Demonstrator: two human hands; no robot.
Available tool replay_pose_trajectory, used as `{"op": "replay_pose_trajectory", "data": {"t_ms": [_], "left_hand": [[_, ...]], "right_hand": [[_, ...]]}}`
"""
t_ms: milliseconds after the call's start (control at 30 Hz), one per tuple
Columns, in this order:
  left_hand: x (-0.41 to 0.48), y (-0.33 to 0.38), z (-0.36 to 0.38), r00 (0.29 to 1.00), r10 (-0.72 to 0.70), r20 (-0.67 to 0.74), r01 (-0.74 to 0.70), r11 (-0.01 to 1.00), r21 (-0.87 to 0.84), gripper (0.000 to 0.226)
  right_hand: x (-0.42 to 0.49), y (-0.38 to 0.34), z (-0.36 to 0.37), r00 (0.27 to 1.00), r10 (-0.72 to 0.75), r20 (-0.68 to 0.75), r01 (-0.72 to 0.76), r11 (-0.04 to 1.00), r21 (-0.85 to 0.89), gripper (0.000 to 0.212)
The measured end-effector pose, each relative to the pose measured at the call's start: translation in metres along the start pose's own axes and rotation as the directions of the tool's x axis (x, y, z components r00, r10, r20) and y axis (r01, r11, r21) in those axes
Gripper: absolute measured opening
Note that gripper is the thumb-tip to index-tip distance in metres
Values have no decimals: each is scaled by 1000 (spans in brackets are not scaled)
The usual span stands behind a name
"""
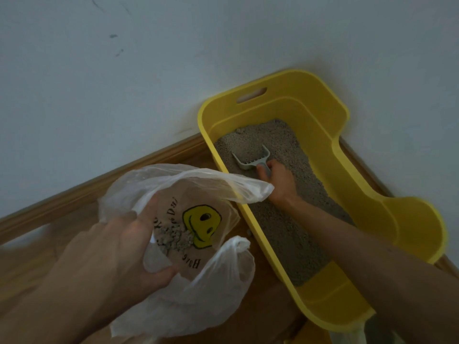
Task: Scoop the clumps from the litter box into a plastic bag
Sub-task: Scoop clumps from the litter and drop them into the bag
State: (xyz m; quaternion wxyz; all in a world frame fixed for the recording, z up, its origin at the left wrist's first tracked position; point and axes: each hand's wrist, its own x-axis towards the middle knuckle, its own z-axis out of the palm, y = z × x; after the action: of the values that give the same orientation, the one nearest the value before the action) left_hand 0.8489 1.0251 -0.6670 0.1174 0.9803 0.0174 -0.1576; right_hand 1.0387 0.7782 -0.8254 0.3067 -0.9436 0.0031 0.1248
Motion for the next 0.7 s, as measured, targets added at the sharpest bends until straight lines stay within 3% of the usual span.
{"op": "replay_pose_trajectory", "data": {"t_ms": [233,400,700], "left_hand": [[-2,-9,1,1000,7,4,-7,1000,26,110],[-1,-12,1,1000,-1,31,-2,996,92,117],[-2,-13,-1,998,-22,52,19,999,49,113]], "right_hand": [[0,1,-3,998,-45,-54,40,995,-90,37],[-5,2,-6,995,-67,-77,63,997,-49,32],[-14,4,0,993,-78,-84,83,995,48,22]]}}
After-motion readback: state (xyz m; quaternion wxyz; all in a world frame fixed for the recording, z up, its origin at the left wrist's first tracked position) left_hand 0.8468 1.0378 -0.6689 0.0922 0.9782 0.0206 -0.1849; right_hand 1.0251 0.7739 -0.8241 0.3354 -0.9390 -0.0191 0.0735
